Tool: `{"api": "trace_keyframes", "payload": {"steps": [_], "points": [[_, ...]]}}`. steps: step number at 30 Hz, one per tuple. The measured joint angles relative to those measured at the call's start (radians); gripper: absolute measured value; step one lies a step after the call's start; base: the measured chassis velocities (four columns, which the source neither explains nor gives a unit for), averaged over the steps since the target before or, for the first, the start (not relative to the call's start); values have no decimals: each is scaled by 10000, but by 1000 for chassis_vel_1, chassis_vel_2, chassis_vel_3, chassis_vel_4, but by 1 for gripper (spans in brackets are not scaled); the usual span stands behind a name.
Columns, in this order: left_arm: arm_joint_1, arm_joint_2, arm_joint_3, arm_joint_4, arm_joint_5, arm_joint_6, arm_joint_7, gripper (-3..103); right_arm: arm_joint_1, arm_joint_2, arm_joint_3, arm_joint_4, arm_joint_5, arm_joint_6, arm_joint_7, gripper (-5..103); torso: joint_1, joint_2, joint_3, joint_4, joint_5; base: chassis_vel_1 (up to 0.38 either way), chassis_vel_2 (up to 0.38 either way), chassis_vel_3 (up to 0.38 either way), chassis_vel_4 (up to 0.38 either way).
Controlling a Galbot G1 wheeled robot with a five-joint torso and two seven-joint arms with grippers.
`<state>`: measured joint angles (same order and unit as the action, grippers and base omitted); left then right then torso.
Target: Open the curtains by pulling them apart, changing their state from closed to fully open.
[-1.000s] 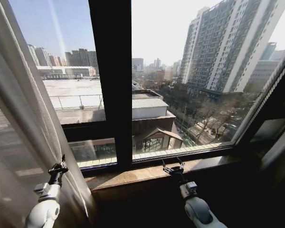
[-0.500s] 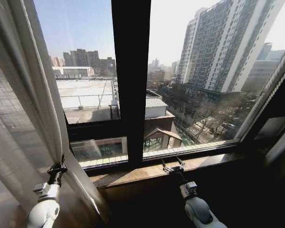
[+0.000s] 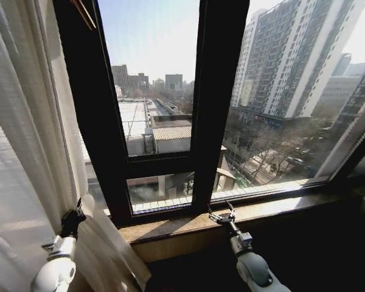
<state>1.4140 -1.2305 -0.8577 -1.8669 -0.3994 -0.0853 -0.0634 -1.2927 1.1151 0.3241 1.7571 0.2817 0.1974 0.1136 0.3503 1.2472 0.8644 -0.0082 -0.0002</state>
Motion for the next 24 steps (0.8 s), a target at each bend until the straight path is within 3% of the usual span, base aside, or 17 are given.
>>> {"api": "trace_keyframes", "payload": {"steps": [24], "points": [[503,-129,-500,-394,-43,-111,-63,0,0,-1,0,0,0,0,0,100,-1,1,-1,-2,2,393,311,-403,-310]]}}
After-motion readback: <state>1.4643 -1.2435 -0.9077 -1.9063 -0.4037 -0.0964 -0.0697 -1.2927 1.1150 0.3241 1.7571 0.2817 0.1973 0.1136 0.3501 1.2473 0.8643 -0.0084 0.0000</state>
